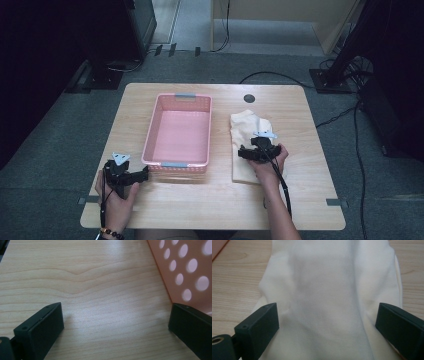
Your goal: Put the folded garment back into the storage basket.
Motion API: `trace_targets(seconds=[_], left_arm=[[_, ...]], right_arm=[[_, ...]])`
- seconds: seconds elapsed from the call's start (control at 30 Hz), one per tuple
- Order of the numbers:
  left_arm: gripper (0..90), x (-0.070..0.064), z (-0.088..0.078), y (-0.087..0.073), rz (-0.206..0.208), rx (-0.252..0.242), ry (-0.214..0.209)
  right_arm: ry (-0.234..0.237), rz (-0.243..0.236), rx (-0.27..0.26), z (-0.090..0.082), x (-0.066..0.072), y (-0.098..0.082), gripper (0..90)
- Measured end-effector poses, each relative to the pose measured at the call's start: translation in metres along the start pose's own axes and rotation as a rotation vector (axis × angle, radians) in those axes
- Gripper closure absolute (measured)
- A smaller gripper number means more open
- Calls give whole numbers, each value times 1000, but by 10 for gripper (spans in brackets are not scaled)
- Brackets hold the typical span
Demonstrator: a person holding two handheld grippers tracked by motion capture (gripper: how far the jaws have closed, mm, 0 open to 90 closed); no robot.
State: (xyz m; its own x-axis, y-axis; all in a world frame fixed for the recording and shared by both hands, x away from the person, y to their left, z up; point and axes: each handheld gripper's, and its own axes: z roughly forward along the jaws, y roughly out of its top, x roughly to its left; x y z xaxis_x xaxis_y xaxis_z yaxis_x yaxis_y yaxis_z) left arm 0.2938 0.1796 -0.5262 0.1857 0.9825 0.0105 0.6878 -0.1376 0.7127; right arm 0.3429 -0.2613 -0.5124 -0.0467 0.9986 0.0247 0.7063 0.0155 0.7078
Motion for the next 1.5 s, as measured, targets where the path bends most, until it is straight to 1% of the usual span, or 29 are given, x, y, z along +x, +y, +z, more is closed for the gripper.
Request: trace_targets(seconds=[0.2, 0.23, 0.27, 0.33, 0.47, 0.67, 0.7, 0.73, 0.77, 0.83, 0.97, 1.07, 1.17, 1.2, 1.27, 1.33, 1.4, 1.43, 1.5], left_arm=[[0, 0, 0, 0, 0, 0, 0], [0, 0, 0, 0, 0, 0, 0], [0, 0, 0, 0, 0, 0, 0], [0, 0, 0, 0, 0, 0, 0], [0, 0, 0, 0, 0, 0, 0], [0, 0, 0, 0, 1, 0, 0], [0, 0, 0, 0, 0, 0, 0], [0, 0, 0, 0, 0, 0, 0], [0, 0, 0, 0, 0, 0, 0], [0, 0, 0, 0, 0, 0, 0], [0, 0, 0, 0, 1, 0, -1], [0, 0, 0, 0, 0, 0, -1], [0, 0, 0, 0, 1, 0, -1], [0, 0, 0, 0, 1, 0, 0], [1, 0, 0, 0, 1, -1, -1], [1, 0, 0, 0, 2, 0, -2], [1, 0, 0, 0, 1, 0, -2], [1, 0, 0, 0, 2, -1, -2], [1, 0, 0, 0, 1, -1, -2]], right_arm=[[-20, -1, -2, 4, 3, -1, 40], [-31, -10, -1, 5, 4, -2, 31], [-31, -10, -1, 5, 4, -2, 31], [-41, -25, -2, 8, 7, -4, 18], [-35, -30, -6, 10, 9, -5, 1], [-35, -34, -16, 11, 9, -6, 0], [-27, -43, -22, 11, 10, -7, 4], [-27, -43, -22, 11, 10, -7, 4], [-13, -36, -25, 11, 9, -7, 24], [-5, -34, -28, 11, 9, -8, 25], [-2, -31, -34, 11, 8, -8, 39], [-12, -24, -42, 11, 9, -9, 58], [-23, -9, -50, 10, 10, -10, 110], [-30, 2, -54, 9, 10, -10, 140], [-26, 3, -62, 9, 10, -11, 183], [-34, 15, -72, 8, 10, -12, 230], [-35, 18, -78, 7, 10, -13, 250], [-35, 19, -82, 7, 10, -13, 276], [-36, 23, -97, 6, 9, -14, 382]])
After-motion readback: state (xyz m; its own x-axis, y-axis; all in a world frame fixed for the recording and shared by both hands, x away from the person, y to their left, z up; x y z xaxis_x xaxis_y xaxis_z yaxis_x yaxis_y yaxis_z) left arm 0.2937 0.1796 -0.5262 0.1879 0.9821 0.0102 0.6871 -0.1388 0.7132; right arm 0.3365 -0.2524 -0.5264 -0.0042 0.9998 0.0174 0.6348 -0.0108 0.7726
